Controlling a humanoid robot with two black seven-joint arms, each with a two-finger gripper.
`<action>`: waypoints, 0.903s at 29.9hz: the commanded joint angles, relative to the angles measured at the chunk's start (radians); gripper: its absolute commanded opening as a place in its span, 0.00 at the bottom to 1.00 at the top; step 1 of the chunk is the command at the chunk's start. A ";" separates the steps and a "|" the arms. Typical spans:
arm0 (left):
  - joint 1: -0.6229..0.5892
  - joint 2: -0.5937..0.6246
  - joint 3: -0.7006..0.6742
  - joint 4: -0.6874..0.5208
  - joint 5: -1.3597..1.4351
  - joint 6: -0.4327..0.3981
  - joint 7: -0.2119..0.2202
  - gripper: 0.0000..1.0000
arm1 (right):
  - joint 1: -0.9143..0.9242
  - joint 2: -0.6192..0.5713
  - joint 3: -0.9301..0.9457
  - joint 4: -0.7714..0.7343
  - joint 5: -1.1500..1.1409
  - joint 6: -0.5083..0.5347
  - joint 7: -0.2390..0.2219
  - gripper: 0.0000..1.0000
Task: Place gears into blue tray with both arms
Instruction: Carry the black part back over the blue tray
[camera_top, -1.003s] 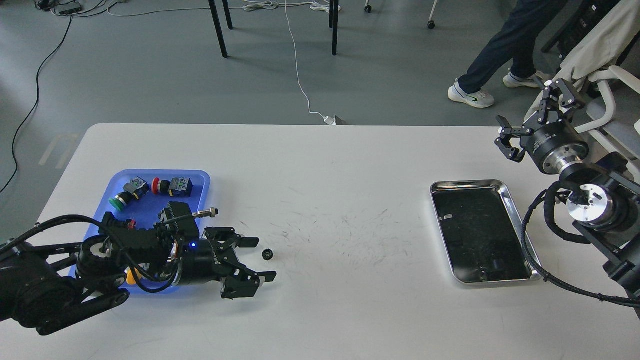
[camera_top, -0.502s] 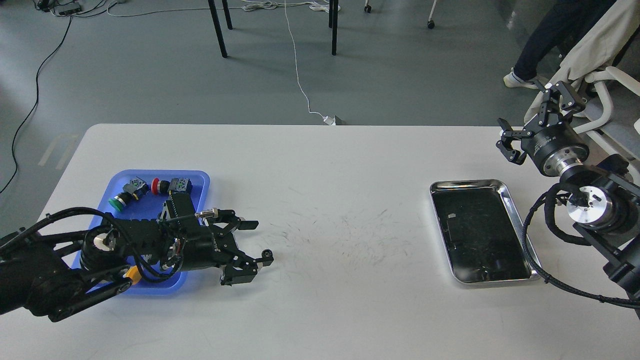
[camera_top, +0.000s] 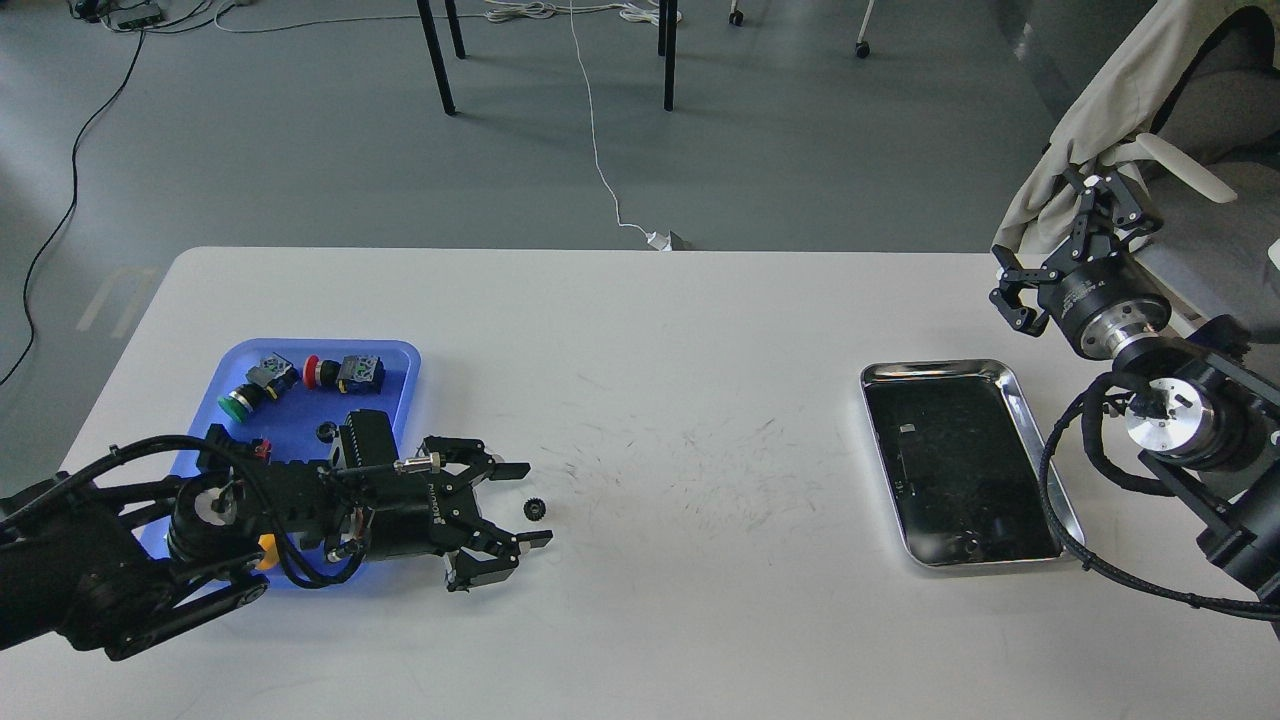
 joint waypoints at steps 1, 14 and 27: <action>0.009 -0.011 0.001 0.018 0.012 0.021 0.000 0.77 | -0.001 0.011 -0.002 -0.008 -0.003 0.000 0.000 0.99; 0.007 -0.060 0.001 0.077 0.017 0.075 0.000 0.65 | -0.001 0.010 -0.005 -0.009 -0.004 0.002 0.000 0.99; 0.035 -0.029 0.007 0.075 0.022 0.084 0.000 0.44 | -0.010 0.013 -0.007 -0.008 -0.019 0.002 0.000 0.99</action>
